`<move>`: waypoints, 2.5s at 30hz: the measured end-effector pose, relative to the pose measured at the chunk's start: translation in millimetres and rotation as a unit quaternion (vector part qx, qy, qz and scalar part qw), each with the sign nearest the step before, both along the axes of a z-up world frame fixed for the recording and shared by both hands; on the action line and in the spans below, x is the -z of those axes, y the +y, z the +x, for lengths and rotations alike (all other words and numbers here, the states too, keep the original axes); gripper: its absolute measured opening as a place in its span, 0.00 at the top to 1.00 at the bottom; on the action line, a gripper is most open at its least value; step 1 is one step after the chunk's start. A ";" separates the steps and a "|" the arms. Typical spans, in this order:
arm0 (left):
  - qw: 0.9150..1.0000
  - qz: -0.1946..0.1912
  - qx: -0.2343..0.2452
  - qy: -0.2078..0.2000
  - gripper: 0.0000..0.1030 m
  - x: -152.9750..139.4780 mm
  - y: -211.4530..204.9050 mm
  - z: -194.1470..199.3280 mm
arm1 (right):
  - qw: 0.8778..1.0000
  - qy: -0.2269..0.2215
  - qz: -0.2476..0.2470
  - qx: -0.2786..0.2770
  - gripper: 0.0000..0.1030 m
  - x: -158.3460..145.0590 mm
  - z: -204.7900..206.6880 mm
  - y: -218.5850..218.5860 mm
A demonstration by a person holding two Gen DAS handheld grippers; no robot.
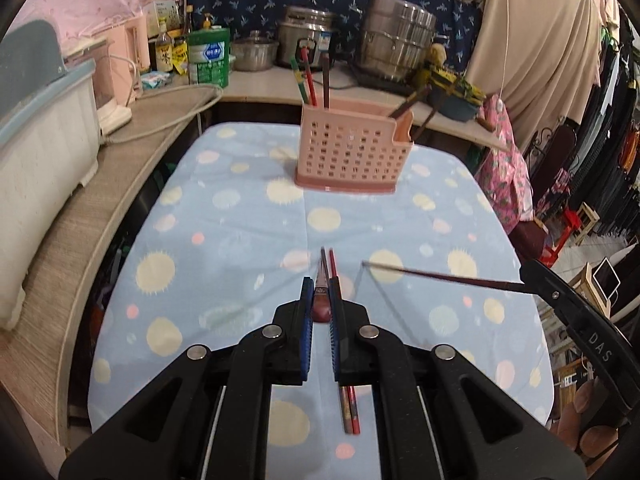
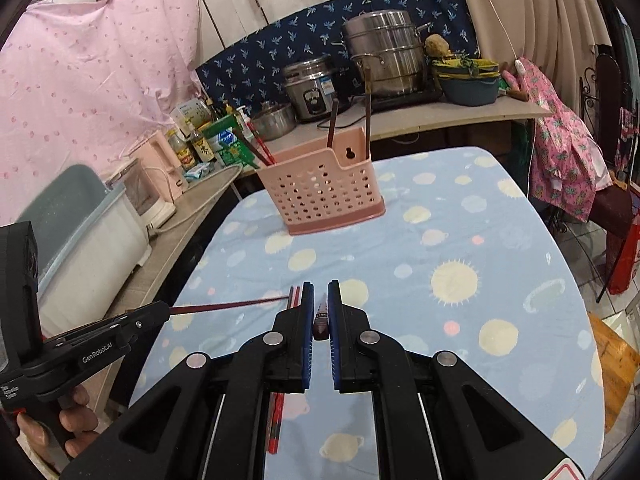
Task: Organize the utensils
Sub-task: 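Lift both held chopsticks and lower them into the pink basket, then open both grippers to release the chopsticks in the basket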
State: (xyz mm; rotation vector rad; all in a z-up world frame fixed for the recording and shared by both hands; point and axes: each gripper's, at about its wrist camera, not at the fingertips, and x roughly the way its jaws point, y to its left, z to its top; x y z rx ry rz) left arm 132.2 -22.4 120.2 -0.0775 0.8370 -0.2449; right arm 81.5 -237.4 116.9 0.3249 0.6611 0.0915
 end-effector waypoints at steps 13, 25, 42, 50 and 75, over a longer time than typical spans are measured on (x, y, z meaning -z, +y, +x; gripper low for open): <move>0.999 -0.012 -0.019 -0.042 0.93 -45.0 -4.6 61.7 | 0.999 -0.039 0.015 0.012 0.93 -33.6 49.3 -14.3; 0.995 -0.036 -0.019 -0.095 0.93 -105.5 -18.1 102.8 | 0.994 -0.098 0.032 0.023 0.93 -89.2 94.3 -32.4; 0.983 -0.060 -0.033 -0.168 0.93 -170.5 -42.2 186.7 | 0.978 -0.196 0.037 0.053 0.93 -177.1 190.7 -50.8; 0.988 -0.046 -0.028 -0.145 0.93 -141.0 -56.9 222.4 | 0.984 -0.165 0.023 0.056 0.93 -143.7 235.7 -48.0; 0.994 -0.020 -0.050 -0.094 0.84 -81.5 -53.0 243.2 | 0.993 -0.106 0.011 0.051 0.89 -89.8 256.6 -42.7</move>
